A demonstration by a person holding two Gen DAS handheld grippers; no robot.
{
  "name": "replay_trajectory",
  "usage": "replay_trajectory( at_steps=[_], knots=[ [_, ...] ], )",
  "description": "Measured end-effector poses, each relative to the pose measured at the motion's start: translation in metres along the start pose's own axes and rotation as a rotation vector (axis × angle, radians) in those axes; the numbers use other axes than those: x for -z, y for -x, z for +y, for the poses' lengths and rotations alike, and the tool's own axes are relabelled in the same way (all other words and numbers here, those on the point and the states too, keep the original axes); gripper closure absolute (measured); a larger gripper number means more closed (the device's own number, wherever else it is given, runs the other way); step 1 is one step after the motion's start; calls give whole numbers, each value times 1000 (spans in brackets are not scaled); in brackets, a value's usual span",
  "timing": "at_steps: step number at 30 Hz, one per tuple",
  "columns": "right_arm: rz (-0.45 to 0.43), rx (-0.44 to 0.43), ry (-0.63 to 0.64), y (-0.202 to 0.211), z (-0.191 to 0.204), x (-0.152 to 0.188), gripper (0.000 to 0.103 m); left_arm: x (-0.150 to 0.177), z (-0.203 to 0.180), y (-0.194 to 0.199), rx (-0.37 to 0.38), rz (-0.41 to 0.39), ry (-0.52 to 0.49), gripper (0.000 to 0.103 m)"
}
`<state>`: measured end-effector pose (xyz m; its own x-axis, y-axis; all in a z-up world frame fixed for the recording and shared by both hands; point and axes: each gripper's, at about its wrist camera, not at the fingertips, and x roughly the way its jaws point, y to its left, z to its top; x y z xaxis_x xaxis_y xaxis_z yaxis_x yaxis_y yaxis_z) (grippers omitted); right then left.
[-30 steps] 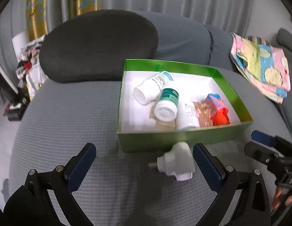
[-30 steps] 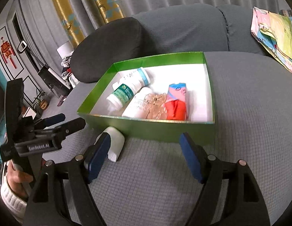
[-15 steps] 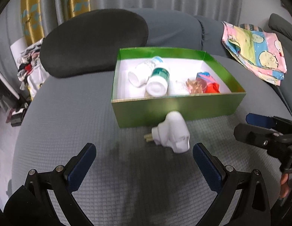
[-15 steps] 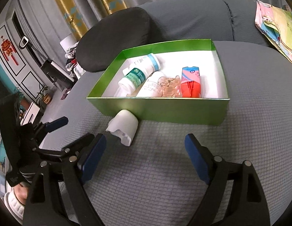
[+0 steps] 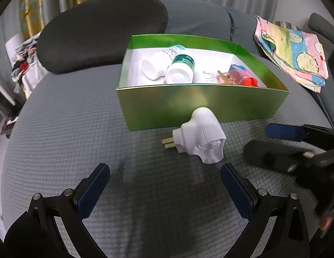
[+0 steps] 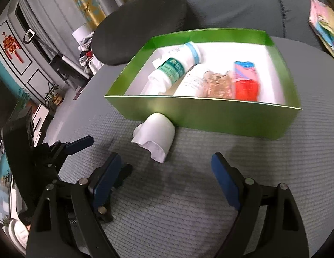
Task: Organize rigid objects
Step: 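Move the right gripper toward the white plug-in device, then grasp the white plug-in device with the right gripper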
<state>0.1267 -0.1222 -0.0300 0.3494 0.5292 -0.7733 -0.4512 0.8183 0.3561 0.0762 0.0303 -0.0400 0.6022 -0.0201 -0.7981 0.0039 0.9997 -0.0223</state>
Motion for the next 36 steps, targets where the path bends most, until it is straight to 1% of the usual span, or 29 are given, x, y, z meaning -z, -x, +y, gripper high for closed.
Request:
replay_trajectory(
  at_steps=[4, 7, 10, 13, 14, 16, 17, 18, 20, 22, 24, 26, 27, 29, 31, 36],
  knots=[
    [43, -16, 1, -23, 2, -7, 17, -4, -3, -11, 17, 8, -5, 1],
    [59, -36, -6, -36, 2, -11, 17, -7, -6, -17, 33, 6, -18, 1],
    [66, -50, -1, -45, 4, -14, 17, -11, -8, -24, 64, 3, -35, 1],
    [75, -72, 8, -52, 7, -14, 18, -12, -10, -30, 68, 8, -52, 1],
    [75, -78, 11, -53, 7, -15, 21, -13, -10, -32, 82, 6, -53, 1],
    [78, -89, 21, -57, 9, -15, 30, -13, -11, -33, 84, -2, -59, 1],
    [77, -90, 25, -57, 9, -15, 38, -13, -12, -33, 84, -5, -65, 1],
    [78, -85, 32, -58, 10, -14, 43, -12, -13, -34, 89, -4, -69, 1],
    [78, -81, 45, -59, 10, -13, 46, -12, -13, -38, 110, 7, -65, 3],
    [74, -82, 53, -58, 11, -11, 47, -10, -14, -40, 133, 21, -64, 7],
    [72, -84, 51, -58, 10, -11, 47, -9, -17, -38, 151, 16, -70, 15],
    [65, -84, 49, -57, 10, -10, 47, -8, -18, -35, 151, 9, -75, 16],
    [60, -81, 48, -55, 10, -9, 47, -7, -19, -34, 148, 6, -76, 20],
    [53, -68, 47, -53, 10, -7, 47, -5, -17, -30, 147, 2, -72, 24],
    [43, -75, 40, -49, 9, -5, 47, -4, -18, -23, 161, -3, -72, 24],
    [-8, -76, 51, -24, 15, -4, 47, -5, -31, 5, 147, -54, -129, 24]
  ],
)
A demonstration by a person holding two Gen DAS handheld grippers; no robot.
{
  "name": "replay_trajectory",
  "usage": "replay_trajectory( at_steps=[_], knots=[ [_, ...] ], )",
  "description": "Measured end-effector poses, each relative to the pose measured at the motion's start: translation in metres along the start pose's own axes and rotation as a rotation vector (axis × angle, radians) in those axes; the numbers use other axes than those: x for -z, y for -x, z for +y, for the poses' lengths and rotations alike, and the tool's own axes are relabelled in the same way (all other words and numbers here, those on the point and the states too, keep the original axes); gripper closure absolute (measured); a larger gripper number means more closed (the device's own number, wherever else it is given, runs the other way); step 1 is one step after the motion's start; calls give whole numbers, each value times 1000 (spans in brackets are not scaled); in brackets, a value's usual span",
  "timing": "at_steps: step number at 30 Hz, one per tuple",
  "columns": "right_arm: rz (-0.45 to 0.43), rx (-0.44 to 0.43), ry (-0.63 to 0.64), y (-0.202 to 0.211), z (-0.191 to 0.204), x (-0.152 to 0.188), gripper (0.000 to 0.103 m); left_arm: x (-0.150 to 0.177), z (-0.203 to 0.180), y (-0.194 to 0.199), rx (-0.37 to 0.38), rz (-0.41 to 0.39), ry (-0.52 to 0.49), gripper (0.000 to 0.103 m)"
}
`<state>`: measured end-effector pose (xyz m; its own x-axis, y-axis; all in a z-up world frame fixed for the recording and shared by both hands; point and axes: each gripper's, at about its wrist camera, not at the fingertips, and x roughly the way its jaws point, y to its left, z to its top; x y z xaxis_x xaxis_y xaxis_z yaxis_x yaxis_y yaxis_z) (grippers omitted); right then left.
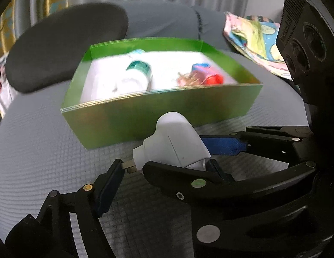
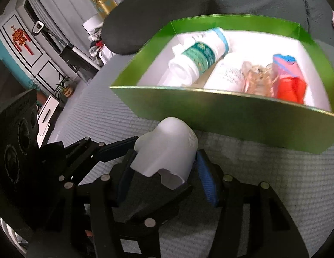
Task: Organize rigid objects
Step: 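Grasp the white plug-in device with the right gripper, then carry the white plug into the green box and open the right gripper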
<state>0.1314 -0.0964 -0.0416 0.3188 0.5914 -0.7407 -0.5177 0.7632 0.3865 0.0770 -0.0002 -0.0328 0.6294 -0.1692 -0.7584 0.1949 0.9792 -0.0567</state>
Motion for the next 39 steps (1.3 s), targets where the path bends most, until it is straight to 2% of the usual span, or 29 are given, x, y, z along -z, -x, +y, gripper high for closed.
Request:
replay_trajectory(
  at_steps=[7, 13, 17, 24, 25, 27, 29, 32, 33, 35, 39],
  knots=[
    [-122, 15, 44, 49, 13, -25, 47, -30, -16, 46, -23, -118, -62, 24],
    [-183, 23, 58, 61, 4, -64, 47, -78, -14, 43, -18, -170, -53, 24],
    [-189, 28, 44, 53, -10, -86, 46, -102, -8, 23, 0, -163, -41, 24],
    [-134, 36, -22, 20, -40, -102, 45, -117, 8, -26, 26, -72, 32, 24],
    [-132, 50, -26, 18, -41, -102, 44, -117, 10, -29, 22, -65, 42, 24],
    [-131, 87, -40, 17, -46, -100, 28, -115, 13, -33, 21, -53, 59, 24],
    [-133, 122, -45, 19, -48, -100, 25, -113, 14, -32, 3, -43, 62, 21],
    [-138, 183, -63, 28, -55, -94, 22, -104, 15, -23, -77, -46, 54, 11],
    [-139, 208, -71, 33, -57, -92, 15, -100, 16, -18, -96, -50, 57, 5],
    [-149, 261, -80, 43, -59, -88, 3, -93, 18, -9, -119, -56, 67, 4],
    [-169, 397, -58, 66, -58, -77, 1, -78, 22, 12, -208, -62, 81, 3]
  ],
)
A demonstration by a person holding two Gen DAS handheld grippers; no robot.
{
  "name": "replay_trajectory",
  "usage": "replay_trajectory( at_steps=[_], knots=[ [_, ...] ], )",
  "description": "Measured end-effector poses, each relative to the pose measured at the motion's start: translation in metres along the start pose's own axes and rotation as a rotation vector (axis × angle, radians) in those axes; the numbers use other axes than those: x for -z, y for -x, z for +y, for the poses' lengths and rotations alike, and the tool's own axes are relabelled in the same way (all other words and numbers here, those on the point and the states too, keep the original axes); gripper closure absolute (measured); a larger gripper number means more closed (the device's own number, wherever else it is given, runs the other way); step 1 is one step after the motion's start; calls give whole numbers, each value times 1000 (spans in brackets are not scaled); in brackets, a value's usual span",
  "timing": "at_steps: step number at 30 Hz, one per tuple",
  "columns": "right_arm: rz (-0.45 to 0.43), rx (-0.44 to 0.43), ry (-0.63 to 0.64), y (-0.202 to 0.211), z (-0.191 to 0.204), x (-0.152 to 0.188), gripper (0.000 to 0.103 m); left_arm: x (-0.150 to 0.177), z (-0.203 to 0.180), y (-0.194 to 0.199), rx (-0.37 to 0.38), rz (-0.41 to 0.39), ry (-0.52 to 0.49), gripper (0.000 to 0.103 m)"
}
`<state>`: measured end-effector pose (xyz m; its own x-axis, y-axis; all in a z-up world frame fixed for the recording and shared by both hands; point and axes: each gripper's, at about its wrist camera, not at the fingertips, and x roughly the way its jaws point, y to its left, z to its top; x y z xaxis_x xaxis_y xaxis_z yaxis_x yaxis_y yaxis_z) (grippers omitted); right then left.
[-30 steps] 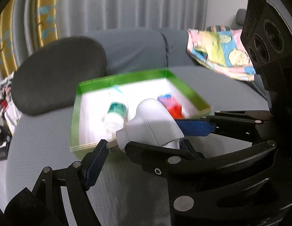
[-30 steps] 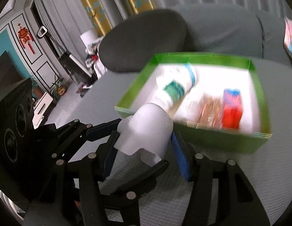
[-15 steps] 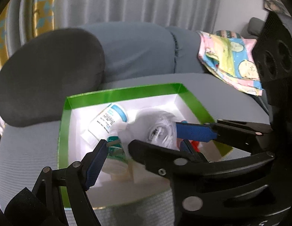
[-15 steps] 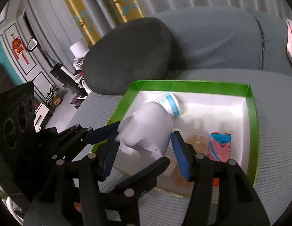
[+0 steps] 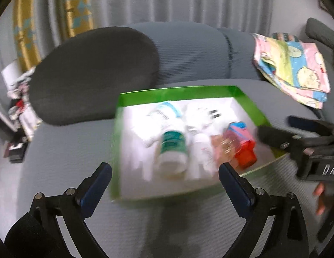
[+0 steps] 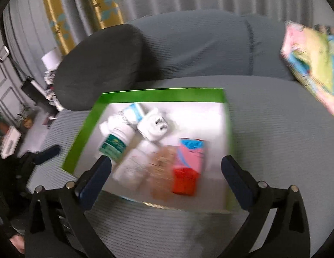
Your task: Organize rigid objects
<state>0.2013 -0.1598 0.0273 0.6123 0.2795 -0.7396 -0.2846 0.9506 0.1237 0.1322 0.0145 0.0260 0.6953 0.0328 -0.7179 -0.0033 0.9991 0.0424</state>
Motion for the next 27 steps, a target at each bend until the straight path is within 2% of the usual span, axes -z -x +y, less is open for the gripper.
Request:
replay_trajectory(
  at_steps=[2, 5, 15, 21, 27],
  knots=[
    [-5, 63, 13, 9, -4, 4, 1, 6, 4, 10, -23, -12, 1, 2],
    [4, 111, 36, 19, -6, 11, 1, 14, 10, 28, -66, -35, 9, 1],
    [22, 97, 122, 46, 15, 43, 1, 36, 5, 78, -84, -104, 6, 1],
    [19, 86, 157, 58, 26, 51, 1, 42, -3, 88, -151, -123, -33, 1],
    [21, 86, 176, 66, 32, 57, 1, 43, -1, 92, -136, -128, -1, 1]
  ],
)
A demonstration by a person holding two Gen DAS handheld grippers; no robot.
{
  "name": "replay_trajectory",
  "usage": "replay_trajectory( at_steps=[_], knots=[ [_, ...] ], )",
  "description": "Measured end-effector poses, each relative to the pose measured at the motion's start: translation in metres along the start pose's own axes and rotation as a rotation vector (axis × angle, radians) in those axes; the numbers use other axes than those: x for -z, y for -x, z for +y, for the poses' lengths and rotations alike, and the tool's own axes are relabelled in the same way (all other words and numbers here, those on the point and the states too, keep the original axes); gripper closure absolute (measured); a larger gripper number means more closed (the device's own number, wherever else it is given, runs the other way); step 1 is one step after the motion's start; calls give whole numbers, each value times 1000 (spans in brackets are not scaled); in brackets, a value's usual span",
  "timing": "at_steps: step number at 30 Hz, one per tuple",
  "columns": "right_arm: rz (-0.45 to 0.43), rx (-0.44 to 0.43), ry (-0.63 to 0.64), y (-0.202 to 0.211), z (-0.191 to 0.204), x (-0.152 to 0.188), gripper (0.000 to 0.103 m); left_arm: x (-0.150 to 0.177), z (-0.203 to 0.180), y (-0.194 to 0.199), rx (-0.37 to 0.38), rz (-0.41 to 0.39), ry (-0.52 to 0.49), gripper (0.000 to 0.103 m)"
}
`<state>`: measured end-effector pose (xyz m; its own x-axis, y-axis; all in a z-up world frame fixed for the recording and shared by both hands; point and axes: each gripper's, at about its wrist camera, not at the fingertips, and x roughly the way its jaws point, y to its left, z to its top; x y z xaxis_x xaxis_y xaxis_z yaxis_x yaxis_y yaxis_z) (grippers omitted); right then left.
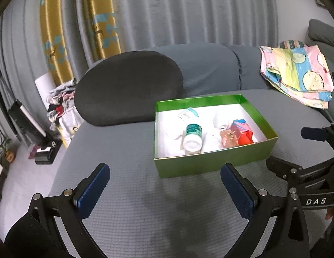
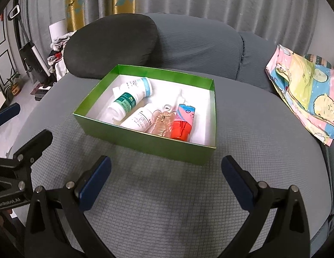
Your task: Organize rigid objects
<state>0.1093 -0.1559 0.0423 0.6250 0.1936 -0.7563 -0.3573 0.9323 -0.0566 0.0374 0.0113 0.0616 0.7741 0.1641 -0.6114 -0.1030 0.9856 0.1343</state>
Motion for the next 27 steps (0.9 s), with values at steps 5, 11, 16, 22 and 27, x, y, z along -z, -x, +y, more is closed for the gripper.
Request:
replay_trajectory(
  at_steps=[5, 11, 16, 22, 27],
  knots=[
    [-7, 3, 5, 4, 2, -1, 1, -2, -2, 1, 19, 4, 6, 1],
    [-10, 12, -1, 2, 2, -6, 1, -6, 1, -1, 76, 29, 65, 1],
    [-10, 24, -6, 1, 1, -7, 1, -11, 3, -5, 108, 43, 107, 1],
    [-7, 25, -15, 1, -3, -6, 1, -13, 4, -9, 131, 80, 132, 1],
    [-6, 27, -12, 2, -4, -6, 1, -12, 6, -5, 134, 60, 110, 1]
  ],
)
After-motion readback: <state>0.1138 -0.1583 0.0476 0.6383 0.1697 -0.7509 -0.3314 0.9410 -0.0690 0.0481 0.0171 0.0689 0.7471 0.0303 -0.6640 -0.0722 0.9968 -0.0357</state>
